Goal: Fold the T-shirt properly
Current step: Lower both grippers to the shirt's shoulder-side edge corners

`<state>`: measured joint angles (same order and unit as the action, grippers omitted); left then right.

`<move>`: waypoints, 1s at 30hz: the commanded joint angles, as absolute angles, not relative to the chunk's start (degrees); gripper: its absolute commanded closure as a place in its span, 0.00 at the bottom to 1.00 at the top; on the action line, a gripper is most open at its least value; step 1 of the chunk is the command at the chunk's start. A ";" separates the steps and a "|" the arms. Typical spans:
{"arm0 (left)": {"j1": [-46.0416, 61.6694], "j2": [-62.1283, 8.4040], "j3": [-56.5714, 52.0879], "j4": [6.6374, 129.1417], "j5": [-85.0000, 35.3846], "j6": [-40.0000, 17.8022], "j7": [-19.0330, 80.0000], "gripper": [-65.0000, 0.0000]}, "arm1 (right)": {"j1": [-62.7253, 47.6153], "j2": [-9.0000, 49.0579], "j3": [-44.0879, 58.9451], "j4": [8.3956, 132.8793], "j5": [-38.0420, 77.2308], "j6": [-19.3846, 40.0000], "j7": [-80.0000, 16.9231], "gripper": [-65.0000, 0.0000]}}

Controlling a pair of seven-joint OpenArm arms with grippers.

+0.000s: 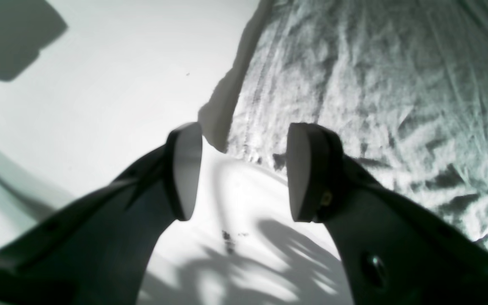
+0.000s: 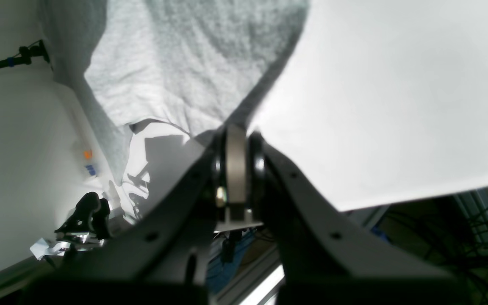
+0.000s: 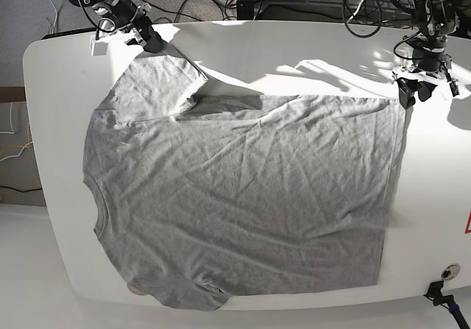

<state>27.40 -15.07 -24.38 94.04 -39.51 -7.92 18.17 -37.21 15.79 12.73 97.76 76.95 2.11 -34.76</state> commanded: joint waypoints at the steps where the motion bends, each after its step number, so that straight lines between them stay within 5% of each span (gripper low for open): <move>1: 26.24 -15.87 -24.75 92.44 -39.87 -10.33 17.01 0.53 | -37.58 16.22 13.05 98.51 77.85 2.95 -34.68 1.00; 30: 18.59 -15.78 -18.15 80.48 -35.21 -14.11 16.84 0.55 | -37.58 14.37 12.53 98.51 77.85 2.95 -34.68 1.00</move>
